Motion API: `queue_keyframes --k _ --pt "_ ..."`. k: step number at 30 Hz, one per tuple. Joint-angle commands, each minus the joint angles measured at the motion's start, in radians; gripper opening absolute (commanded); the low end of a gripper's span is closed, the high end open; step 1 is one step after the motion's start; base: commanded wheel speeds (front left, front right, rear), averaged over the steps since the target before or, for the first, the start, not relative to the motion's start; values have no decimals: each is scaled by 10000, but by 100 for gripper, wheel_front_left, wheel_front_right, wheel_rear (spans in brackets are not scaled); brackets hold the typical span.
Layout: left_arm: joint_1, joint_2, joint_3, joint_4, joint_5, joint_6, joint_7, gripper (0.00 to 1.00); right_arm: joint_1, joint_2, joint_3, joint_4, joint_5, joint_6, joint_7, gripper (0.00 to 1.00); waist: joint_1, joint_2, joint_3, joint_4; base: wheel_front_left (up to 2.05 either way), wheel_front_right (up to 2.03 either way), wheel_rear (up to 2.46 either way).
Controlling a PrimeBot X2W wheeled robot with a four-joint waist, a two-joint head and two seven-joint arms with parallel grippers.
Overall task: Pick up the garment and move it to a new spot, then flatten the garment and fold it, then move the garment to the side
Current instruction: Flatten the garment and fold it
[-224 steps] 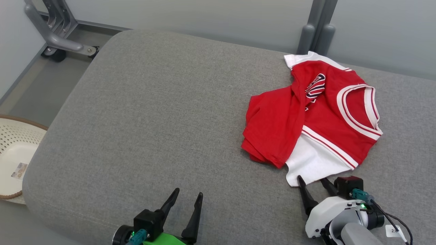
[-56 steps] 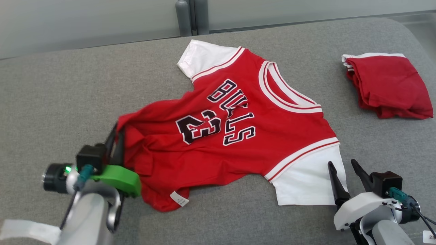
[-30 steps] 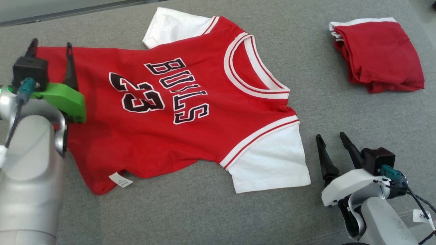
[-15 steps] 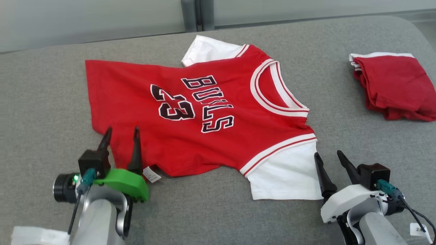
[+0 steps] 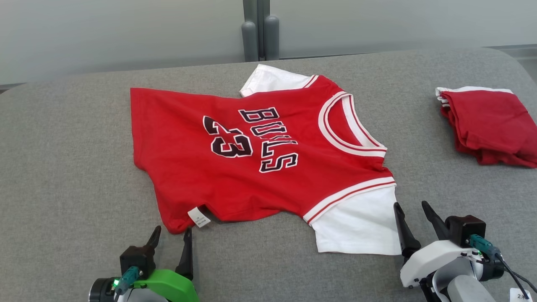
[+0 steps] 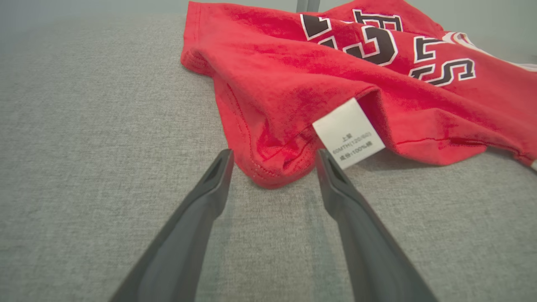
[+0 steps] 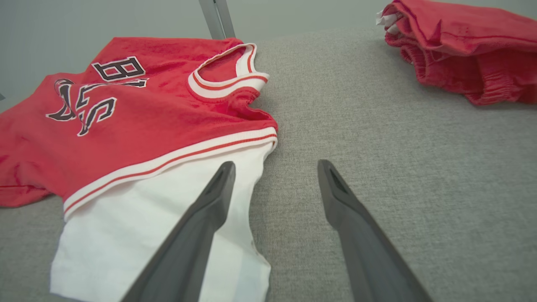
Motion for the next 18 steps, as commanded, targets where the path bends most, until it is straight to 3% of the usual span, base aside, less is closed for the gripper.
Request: queue_keyframes --k 1,5,13,18 --pt "54 14 -78 21 -28 -28 -2 100 122 18 8 27 -46 -16 6 100 0 0 -13 -12 0 0 0" --pt "20 14 -360 123 0 -73 -2 100 99 -21 80 62 -40 -16 6 100 0 0 -74 -73 0 0 0" --pt "-91 17 -376 634 -261 433 -2 100 142 -161 157 128 38 -16 6 100 0 0 -174 -294 0 0 0" --pt "-162 21 -217 691 -530 527 -2 100 177 -205 96 85 6 -16 6 100 0 0 -105 -354 0 0 0"
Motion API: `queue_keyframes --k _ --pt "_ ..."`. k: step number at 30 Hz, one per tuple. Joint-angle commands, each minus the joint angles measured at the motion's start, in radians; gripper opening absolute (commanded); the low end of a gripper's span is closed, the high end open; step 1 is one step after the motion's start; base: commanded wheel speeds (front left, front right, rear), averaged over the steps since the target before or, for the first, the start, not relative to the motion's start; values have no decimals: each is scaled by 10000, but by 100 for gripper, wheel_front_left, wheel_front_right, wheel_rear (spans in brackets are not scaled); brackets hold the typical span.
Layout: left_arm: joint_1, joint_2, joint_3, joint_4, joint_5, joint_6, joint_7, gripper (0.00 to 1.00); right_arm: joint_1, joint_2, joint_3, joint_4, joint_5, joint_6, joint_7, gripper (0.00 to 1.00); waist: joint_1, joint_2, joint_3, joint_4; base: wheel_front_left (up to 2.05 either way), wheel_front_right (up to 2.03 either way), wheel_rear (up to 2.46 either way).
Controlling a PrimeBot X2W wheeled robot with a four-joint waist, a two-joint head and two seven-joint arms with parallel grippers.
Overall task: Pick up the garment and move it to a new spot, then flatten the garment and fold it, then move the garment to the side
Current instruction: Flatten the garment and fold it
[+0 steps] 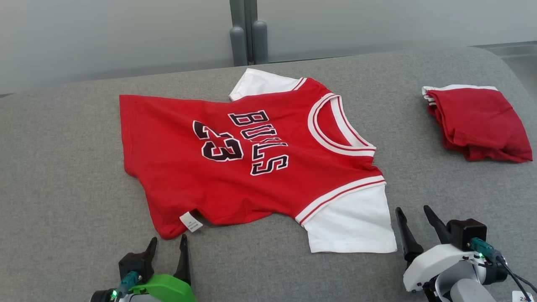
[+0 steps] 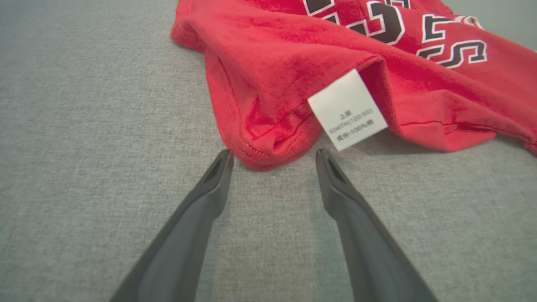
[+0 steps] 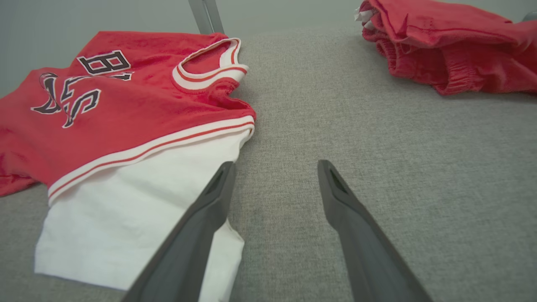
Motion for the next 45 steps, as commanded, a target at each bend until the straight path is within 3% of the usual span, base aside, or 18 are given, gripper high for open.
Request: queue_keyframes --k 1,4,5,6,8,10,11,13,15,16,22,31,32,33,34,40,45 --pt "-170 33 56 107 -30 68 -2 100 60 -47 -10 -38 25 -16 6 100 0 0 47 -29 0 0 0" --pt "-277 31 75 178 -13 59 -2 100 8 -62 -18 -59 29 -16 6 100 0 0 108 -57 0 0 0" --pt "-311 33 76 208 -54 30 -2 85 -25 -67 -25 -71 34 -16 6 100 0 0 139 -66 0 0 0" --pt "-350 33 89 229 -125 10 -1 45 -54 -58 -29 -85 29 -16 6 100 0 0 164 -73 0 0 0" --pt "-422 34 116 213 -185 25 -2 29 -94 -49 -48 -113 9 -16 6 100 0 0 216 -77 0 0 0" --pt "-482 34 157 236 -225 18 -1 35 -105 -55 -68 -121 4 -16 6 100 0 0 266 -66 0 0 0" --pt "-514 32 172 245 -202 20 -2 46 -120 -54 -76 -124 3 -16 6 100 0 0 288 -59 0 0 0" --pt "-549 34 181 305 -184 54 -2 47 -149 -46 -90 -130 -14 -16 6 100 0 0 330 -46 0 0 0" --pt "-623 34 189 378 -148 19 -1 29 -177 -46 -92 -137 -14 -16 6 100 0 0 371 -30 0 0 0" --pt "-650 32 173 411 -127 -14 -2 0 -182 -40 -104 -137 -19 -16 6 100 0 0 385 -15 0 0 0" --pt "-681 120 495 -111 704 198 -1 0 -189 36 -237 -164 -22 -16 6 100 0 0 306 240 0 0 0" --pt "-111 1457 306 -619 2407 327 -1 0 174 381 -338 -4 91 -16 6 100 0 0 -282 968 0 0 0" --pt "1 1560 276 -460 2482 350 -1 15 196 411 -322 20 92 -17 6 100 0 0 -313 982 0 0 0" --pt "123 1648 275 -222 2500 375 -1 50 207 442 -298 35 84 -17 6 100 0 0 -347 982 0 0 0" --pt "256 1714 340 151 2477 451 1 100 223 472 -271 56 70 -17 6 100 0 0 -390 969 0 0 0" --pt "703 1463 723 1629 2040 777 13 100 355 476 -332 129 131 -17 6 100 0 0 -623 858 0 0 0" --pt "804 1060 1161 938 1603 880 -1 100 502 438 -458 104 72 -17 6 100 0 0 -769 838 0 0 0"
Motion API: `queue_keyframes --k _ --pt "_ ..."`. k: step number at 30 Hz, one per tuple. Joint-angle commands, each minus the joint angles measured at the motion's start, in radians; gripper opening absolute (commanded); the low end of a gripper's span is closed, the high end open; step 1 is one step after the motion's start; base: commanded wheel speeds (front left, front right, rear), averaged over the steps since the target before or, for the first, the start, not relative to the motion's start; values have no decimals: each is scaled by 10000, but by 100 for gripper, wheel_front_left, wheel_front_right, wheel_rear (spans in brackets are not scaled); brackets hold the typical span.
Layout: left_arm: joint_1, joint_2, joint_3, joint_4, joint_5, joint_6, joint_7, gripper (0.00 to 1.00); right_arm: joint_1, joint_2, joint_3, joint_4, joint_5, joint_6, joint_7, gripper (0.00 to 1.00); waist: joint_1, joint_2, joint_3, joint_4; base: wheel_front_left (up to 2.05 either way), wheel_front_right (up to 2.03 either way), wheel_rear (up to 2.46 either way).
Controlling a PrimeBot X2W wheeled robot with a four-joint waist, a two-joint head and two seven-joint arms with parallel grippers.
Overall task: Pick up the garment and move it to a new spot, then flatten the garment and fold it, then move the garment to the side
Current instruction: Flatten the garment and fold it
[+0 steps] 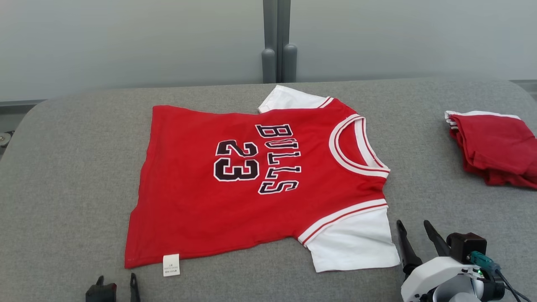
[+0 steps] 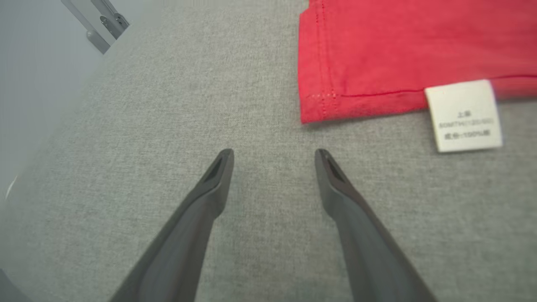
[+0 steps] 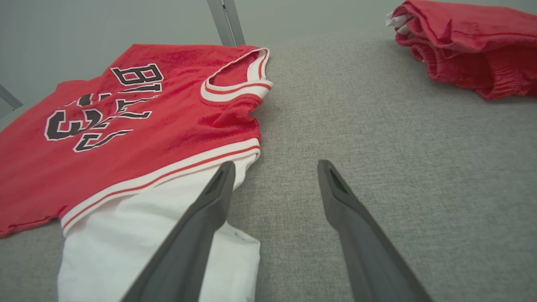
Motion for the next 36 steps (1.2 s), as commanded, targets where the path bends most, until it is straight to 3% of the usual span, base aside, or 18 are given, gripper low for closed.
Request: queue_keyframes --k 1,11,23,36 --pt "128 -168 121 -514 -73 70 8 100 104 -21 -53 -38 -33 -17 6 100 0 0 -66 -17 0 0 0" --pt "470 -730 181 -2548 130 -59 9 100 222 54 147 -390 -410 -17 6 100 0 0 -134 -102 0 0 0" --pt "725 -1014 174 -2638 208 -450 9 100 336 80 1044 316 -532 -17 6 100 0 0 -265 -41 0 0 0" --pt "1196 -1086 397 -2958 240 -668 9 100 890 103 524 -1058 -1296 -17 6 100 0 0 -944 -272 0 0 0"
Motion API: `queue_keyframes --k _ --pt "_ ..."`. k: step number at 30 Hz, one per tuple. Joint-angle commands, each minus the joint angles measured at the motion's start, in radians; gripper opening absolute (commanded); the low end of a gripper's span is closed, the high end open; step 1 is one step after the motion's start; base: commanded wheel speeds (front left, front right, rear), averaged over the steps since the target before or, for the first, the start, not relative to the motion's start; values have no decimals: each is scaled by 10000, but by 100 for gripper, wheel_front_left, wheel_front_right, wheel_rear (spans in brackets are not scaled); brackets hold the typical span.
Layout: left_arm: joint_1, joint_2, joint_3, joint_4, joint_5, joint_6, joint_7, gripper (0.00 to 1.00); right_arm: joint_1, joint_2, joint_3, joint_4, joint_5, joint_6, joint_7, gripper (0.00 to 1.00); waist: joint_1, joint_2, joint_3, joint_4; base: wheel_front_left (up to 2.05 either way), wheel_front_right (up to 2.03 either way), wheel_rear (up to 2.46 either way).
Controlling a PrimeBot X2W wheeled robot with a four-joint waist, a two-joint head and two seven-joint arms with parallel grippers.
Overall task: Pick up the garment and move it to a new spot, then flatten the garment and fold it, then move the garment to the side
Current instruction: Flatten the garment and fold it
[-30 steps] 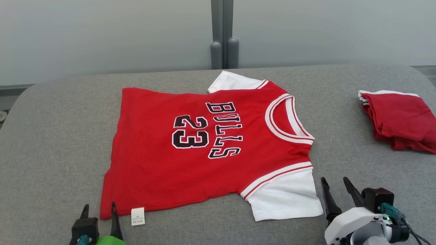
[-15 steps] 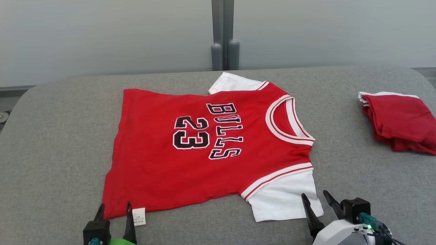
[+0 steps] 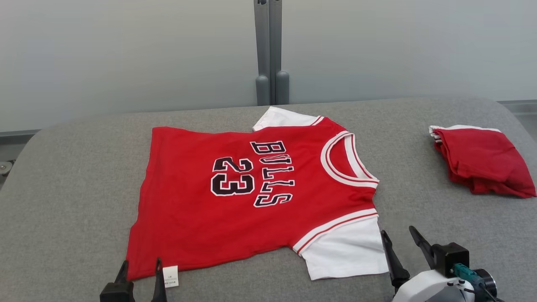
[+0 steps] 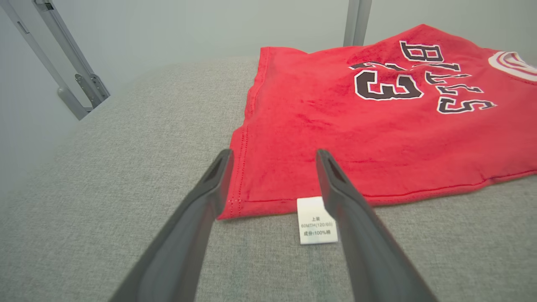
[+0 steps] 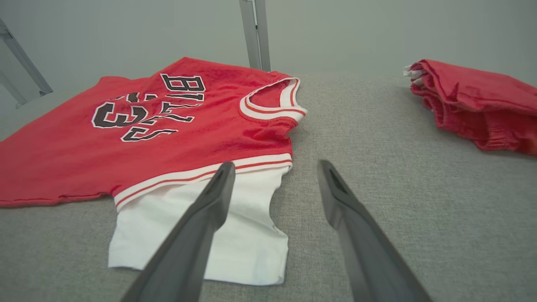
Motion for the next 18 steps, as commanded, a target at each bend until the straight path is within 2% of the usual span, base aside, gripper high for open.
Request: queue_keyframes --k 1,7,18 --pt "145 4 60 -108 -14 -39 5 100 157 27 -84 -197 -50 -17 6 100 0 0 -133 -63 0 0 0" --pt "183 -19 187 -353 -101 -97 5 100 295 81 -245 -835 -131 -17 6 100 0 0 -320 -134 0 0 0" --pt "291 -45 308 -589 -221 -194 5 100 405 119 -342 -1124 -182 -17 6 100 0 0 -392 -161 0 0 0"
